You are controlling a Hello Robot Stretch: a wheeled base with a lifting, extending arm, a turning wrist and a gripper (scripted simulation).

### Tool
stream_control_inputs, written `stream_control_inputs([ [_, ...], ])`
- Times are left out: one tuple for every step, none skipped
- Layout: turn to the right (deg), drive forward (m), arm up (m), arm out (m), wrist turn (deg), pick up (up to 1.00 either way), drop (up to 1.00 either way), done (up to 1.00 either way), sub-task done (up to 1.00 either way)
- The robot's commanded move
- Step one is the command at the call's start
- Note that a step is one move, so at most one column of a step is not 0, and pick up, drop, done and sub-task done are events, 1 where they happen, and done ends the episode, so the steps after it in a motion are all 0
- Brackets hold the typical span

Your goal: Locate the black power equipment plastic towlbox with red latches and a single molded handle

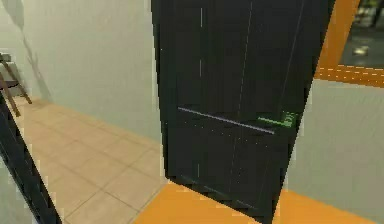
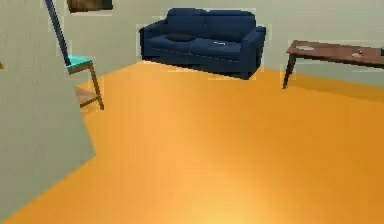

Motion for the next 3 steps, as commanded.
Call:
stream_control_inputs([
  [-15.0, 0.00, 0.00, 0.00, 0.0, 0.00, 0.00, 0.00, 0.00],
  [0.0, 1.00, 0.00, 0.00, 0.0, 0.00, 0.00, 0.00, 0.00],
  [-9.0, 0.00, 0.00, 0.00, 0.0, 0.00, 0.00, 0.00, 0.00],
])
